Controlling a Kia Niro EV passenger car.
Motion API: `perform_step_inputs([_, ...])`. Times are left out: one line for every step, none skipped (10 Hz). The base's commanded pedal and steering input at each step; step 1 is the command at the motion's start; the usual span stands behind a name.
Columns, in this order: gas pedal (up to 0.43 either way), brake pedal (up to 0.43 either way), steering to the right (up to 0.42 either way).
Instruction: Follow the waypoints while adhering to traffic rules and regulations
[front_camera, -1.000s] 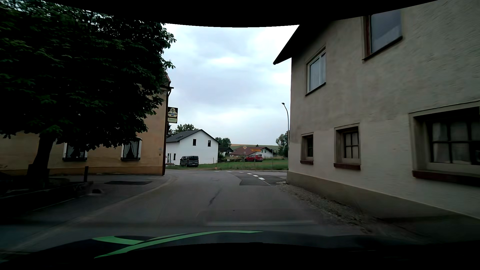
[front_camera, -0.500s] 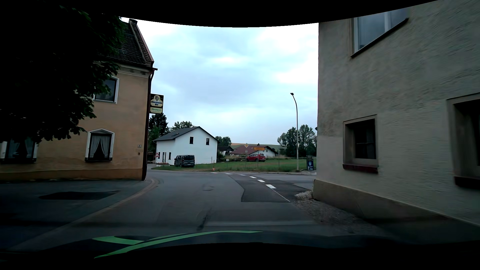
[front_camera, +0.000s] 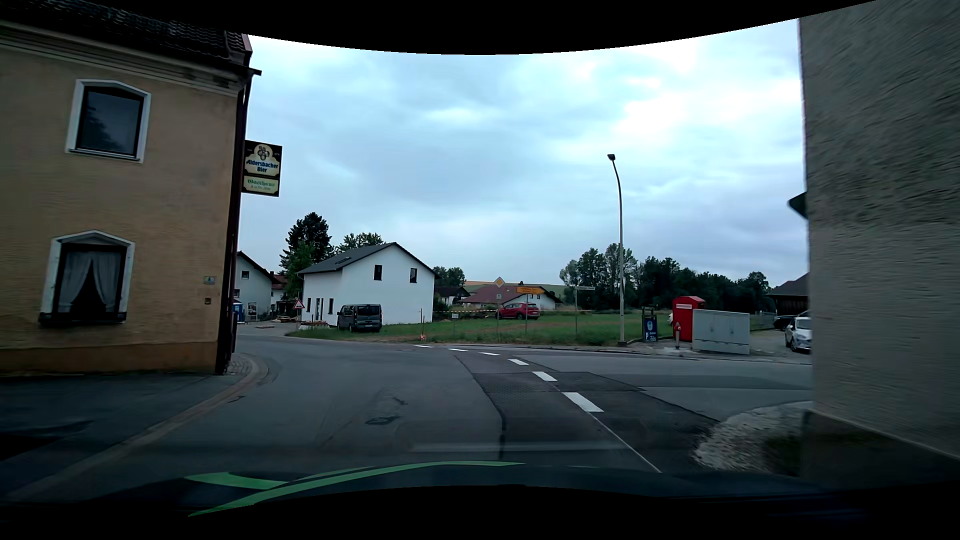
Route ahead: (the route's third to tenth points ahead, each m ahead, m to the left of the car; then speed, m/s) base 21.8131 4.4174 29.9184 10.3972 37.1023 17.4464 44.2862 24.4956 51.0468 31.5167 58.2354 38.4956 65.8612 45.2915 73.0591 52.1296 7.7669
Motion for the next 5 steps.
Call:
perform_step_inputs([0.039, 0.0, -0.024])
perform_step_inputs([0.039, 0.0, -0.029])
perform_step_inputs([0.039, 0.0, -0.037])
perform_step_inputs([0.039, 0.0, -0.05])
perform_step_inputs([0.039, 0.0, -0.065])
